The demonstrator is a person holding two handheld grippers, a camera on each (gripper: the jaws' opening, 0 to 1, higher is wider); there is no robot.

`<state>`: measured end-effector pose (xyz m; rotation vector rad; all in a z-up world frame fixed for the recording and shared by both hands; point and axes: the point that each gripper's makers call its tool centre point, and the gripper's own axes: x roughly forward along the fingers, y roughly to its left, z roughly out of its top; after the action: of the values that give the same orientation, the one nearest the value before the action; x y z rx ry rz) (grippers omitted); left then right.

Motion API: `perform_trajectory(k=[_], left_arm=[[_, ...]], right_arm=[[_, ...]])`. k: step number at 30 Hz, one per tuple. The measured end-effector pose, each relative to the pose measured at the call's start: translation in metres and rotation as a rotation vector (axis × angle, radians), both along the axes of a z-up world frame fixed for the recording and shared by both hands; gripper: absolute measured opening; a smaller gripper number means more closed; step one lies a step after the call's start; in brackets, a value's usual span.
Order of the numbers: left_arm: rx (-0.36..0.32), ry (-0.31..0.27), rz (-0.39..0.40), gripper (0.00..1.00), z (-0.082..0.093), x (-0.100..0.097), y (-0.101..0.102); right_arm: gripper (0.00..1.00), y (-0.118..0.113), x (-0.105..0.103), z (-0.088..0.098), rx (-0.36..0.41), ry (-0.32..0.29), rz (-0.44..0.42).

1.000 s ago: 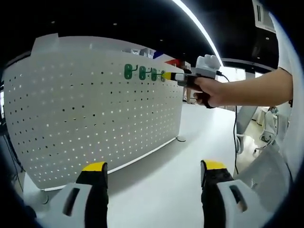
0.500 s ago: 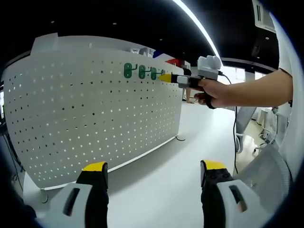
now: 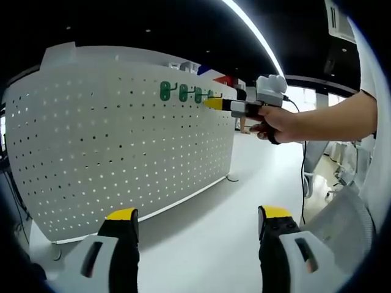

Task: Insert the hook assembly into the mounting plate slot until the hook locks in place.

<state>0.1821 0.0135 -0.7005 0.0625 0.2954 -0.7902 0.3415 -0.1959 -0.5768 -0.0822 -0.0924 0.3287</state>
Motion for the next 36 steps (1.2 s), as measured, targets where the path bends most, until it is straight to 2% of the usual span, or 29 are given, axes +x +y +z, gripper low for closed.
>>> perform_trajectory(k=[7, 15, 23, 36], left_arm=[[-0.003, -0.002, -0.001, 0.83, 0.001, 0.0, -0.001], [-0.009, -0.005, 0.007, 0.83, 0.002, 0.003, 0.002], [-0.007, -0.018, 0.006, 0.83, 0.007, 0.004, 0.002], [-0.005, -0.028, -0.008, 0.83, 0.01, 0.002, -0.004]], right_arm=[[0.54, -0.001, -0.001, 0.0, 0.008, 0.004, -0.001], [0.55, -0.003, -0.012, -0.005, 0.014, 0.015, 0.009], [0.55, -0.008, -0.028, -0.006, 0.02, 0.017, 0.017], [0.55, -0.01, -0.054, -0.021, 0.004, 0.045, 0.024]])
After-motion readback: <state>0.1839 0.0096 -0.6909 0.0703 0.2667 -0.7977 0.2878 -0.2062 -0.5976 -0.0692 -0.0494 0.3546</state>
